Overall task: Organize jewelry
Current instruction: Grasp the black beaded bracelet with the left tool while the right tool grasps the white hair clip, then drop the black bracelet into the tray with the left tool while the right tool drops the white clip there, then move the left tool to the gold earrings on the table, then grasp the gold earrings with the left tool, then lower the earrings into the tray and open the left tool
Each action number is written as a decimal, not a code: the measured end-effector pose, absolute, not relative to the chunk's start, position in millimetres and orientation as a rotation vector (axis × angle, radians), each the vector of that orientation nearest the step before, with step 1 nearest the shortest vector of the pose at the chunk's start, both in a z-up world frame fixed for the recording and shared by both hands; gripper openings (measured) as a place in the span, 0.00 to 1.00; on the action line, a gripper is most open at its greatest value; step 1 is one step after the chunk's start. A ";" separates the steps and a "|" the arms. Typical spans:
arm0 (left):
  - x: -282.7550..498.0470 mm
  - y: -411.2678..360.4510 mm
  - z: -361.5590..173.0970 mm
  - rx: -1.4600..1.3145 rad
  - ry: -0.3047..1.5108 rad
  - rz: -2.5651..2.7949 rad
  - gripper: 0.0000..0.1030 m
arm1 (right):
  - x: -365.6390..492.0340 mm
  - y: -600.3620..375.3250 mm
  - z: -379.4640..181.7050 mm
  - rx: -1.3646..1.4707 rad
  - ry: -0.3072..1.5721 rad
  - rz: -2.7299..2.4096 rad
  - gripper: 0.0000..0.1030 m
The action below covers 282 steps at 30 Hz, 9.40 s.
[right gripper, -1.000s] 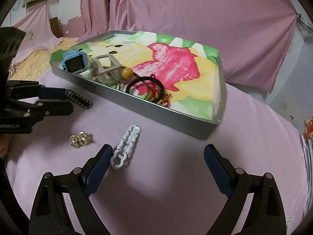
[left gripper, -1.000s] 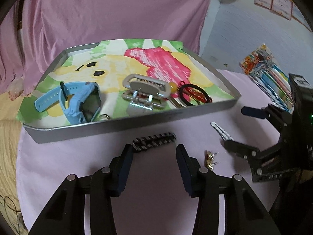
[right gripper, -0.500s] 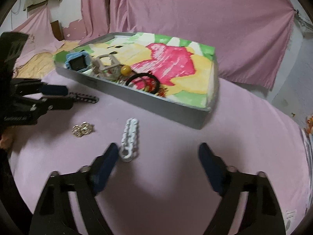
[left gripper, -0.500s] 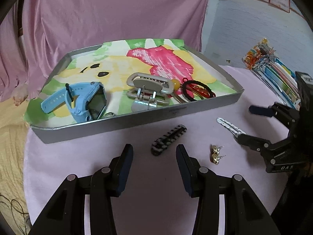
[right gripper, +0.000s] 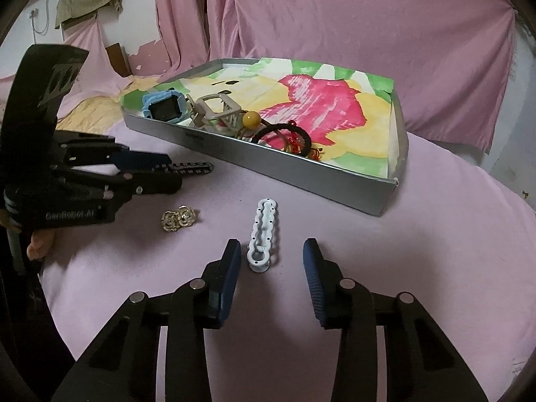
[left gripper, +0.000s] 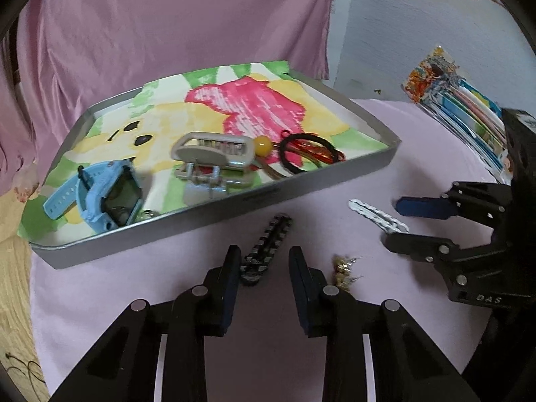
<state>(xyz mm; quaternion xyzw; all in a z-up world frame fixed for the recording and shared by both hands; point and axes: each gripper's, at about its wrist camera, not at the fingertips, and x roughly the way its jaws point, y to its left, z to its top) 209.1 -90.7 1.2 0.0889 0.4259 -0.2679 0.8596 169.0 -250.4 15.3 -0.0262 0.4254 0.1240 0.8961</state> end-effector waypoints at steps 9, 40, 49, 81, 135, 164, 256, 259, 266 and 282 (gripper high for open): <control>201.8 -101.2 1.5 0.211 0.899 -0.549 0.14 | 169.5 -252.9 15.2 -0.028 0.874 0.263 0.15; 237.3 -57.1 35.3 -0.050 0.703 -0.295 0.14 | 207.9 -253.9 54.3 0.142 0.639 0.263 0.13; 249.8 -55.9 20.7 -0.052 0.750 -0.267 0.14 | 241.9 -241.9 33.5 0.156 0.731 0.248 0.13; 221.2 -44.7 33.5 -0.120 0.655 -0.281 0.71 | 207.8 -263.3 45.0 0.233 0.628 0.176 0.63; 123.0 -62.7 10.5 0.014 0.671 -0.325 0.99 | 101.9 -282.2 39.2 0.028 0.641 0.136 0.93; 158.5 -109.3 0.5 0.106 0.838 -0.436 0.29 | 153.0 -254.6 18.4 -0.074 0.866 0.373 0.36; 257.6 -53.2 16.6 -0.082 0.782 -0.264 0.11 | 254.3 -236.9 23.6 0.058 0.791 0.276 0.13; 258.4 -52.7 16.4 -0.083 0.784 -0.264 0.11 | 255.1 -235.4 22.5 0.055 0.798 0.278 0.13; 259.1 -53.6 15.9 -0.084 0.784 -0.264 0.11 | 258.5 -236.4 20.3 0.069 0.812 0.276 0.13; 242.1 -45.5 27.0 -0.134 0.691 -0.265 0.56 | 230.0 -258.5 37.0 0.131 0.673 0.150 0.41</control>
